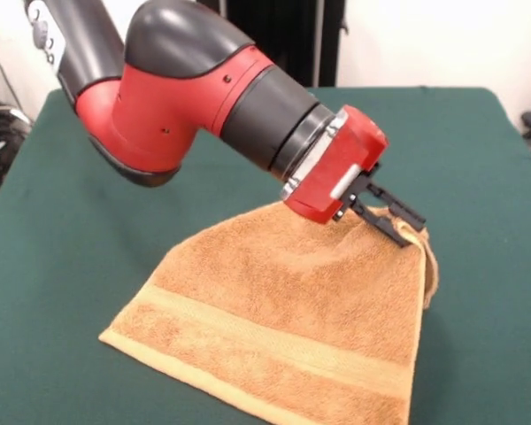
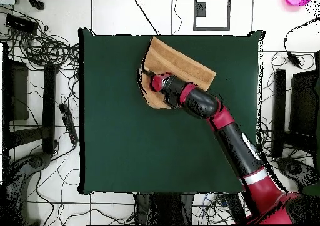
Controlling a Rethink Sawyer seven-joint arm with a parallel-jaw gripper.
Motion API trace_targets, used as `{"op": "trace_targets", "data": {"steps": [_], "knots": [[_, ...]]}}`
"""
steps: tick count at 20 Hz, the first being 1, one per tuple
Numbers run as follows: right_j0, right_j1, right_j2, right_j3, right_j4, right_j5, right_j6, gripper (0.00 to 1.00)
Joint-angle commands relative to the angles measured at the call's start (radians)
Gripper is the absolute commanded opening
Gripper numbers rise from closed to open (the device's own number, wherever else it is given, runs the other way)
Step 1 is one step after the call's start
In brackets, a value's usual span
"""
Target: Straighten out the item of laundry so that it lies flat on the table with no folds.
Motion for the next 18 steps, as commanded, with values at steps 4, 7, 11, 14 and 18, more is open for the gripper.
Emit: {"op": "trace_targets", "data": {"steps": [4,7,11,14,18], "knots": [[0.148,-0.155,-0.190,-0.152,-0.023,0.254,-0.157,1.00],[0.166,-0.177,-0.209,-0.160,-0.021,0.276,-0.140,1.00],[0.181,-0.193,-0.225,-0.168,-0.012,0.294,-0.128,1.00],[0.197,-0.216,-0.240,-0.176,-0.021,0.274,-0.098,1.00],[0.224,-0.365,-0.304,-0.152,-0.093,0.224,-0.010,1.00]]}}
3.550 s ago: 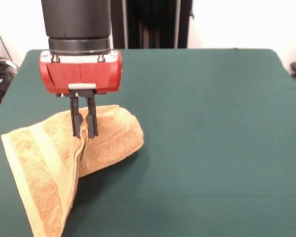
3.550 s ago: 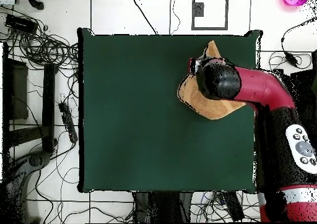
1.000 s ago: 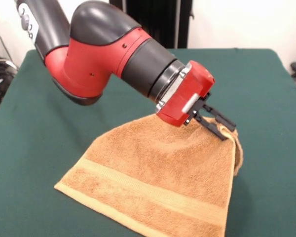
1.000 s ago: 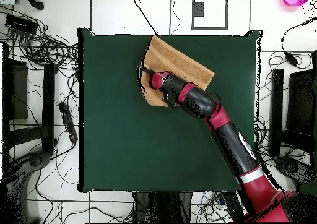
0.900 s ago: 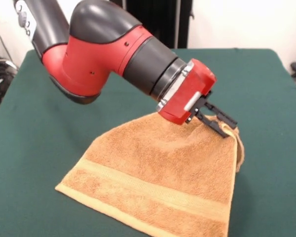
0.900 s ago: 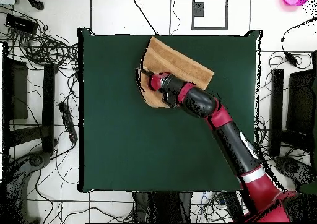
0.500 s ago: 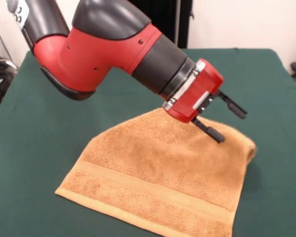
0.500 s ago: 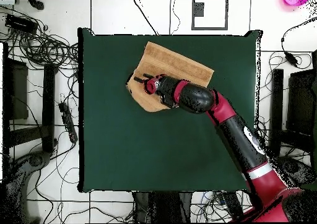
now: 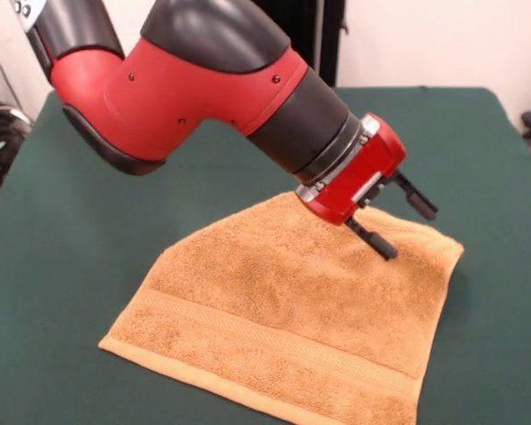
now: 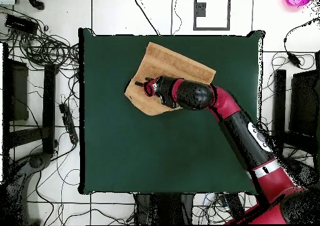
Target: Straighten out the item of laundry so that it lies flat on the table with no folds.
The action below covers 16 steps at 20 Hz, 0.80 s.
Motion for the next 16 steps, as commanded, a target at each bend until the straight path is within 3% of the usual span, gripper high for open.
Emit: {"op": "trace_targets", "data": {"steps": [1,5,9,12,16], "knots": [[0.095,-0.217,-0.217,-0.085,-0.110,0.053,0.026,1.00],[0.150,-0.362,-0.300,-0.112,-0.140,0.098,0.087,1.00],[0.232,-0.432,-0.403,-0.175,-0.193,0.086,0.182,1.00],[0.266,-0.443,-0.449,-0.194,-0.200,0.073,0.201,1.00],[0.303,-0.379,-0.489,-0.225,-0.171,0.069,0.198,1.00]]}}
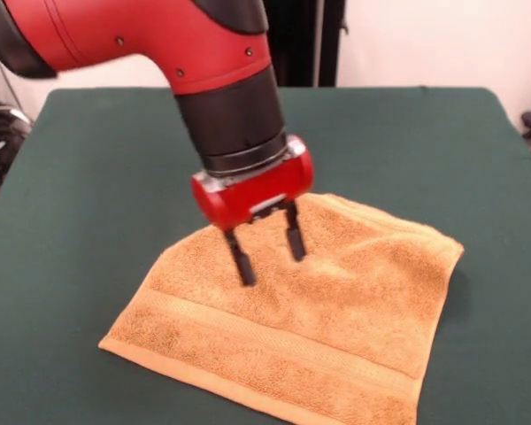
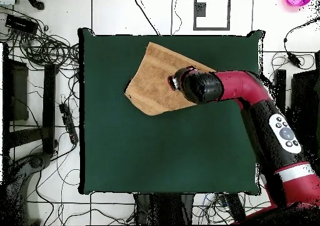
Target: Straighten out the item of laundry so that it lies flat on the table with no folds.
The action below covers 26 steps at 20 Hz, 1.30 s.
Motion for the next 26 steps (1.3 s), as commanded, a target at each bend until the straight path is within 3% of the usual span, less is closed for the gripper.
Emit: {"op": "trace_targets", "data": {"steps": [1,3,4,11,19,26], "knots": [[0.123,-0.005,-0.209,-0.124,-0.027,0.069,0.195,1.00],[0.149,0.000,-0.238,-0.146,-0.027,0.099,0.169,1.00],[0.157,0.000,-0.257,-0.147,-0.006,0.094,0.149,0.00],[0.180,0.014,-0.291,-0.174,0.030,0.152,0.111,0.00],[0.224,0.061,-0.361,-0.247,0.009,0.238,0.037,0.00],[0.210,0.154,-0.365,-0.284,0.023,0.160,0.025,0.00]]}}
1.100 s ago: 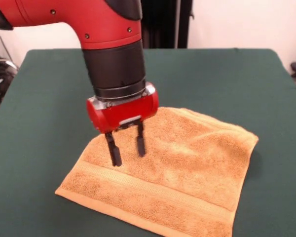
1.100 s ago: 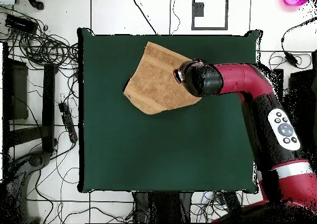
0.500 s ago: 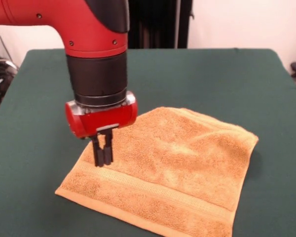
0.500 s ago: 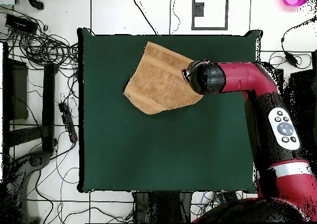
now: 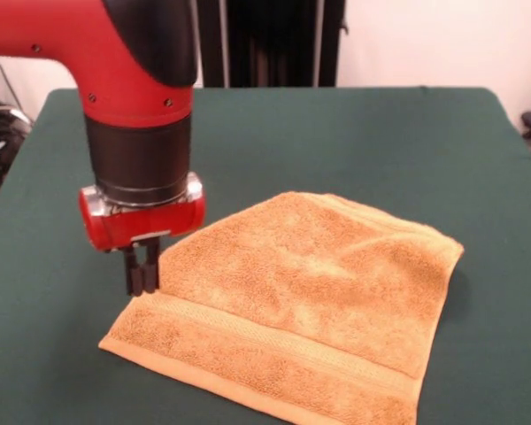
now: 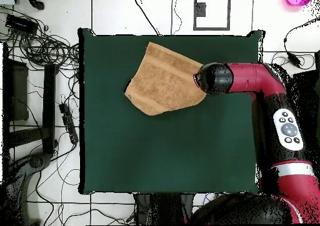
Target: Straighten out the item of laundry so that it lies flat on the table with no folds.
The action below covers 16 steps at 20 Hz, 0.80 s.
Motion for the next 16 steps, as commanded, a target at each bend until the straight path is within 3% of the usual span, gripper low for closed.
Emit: {"op": "trace_targets", "data": {"steps": [1,9,16], "knots": [[0.013,0.170,-0.011,-0.025,0.037,0.025,0.010,0.00],[-0.108,0.239,0.140,0.053,0.124,-0.170,-0.096,0.00],[-0.131,0.246,0.154,0.074,0.131,-0.162,-0.158,0.00]]}}
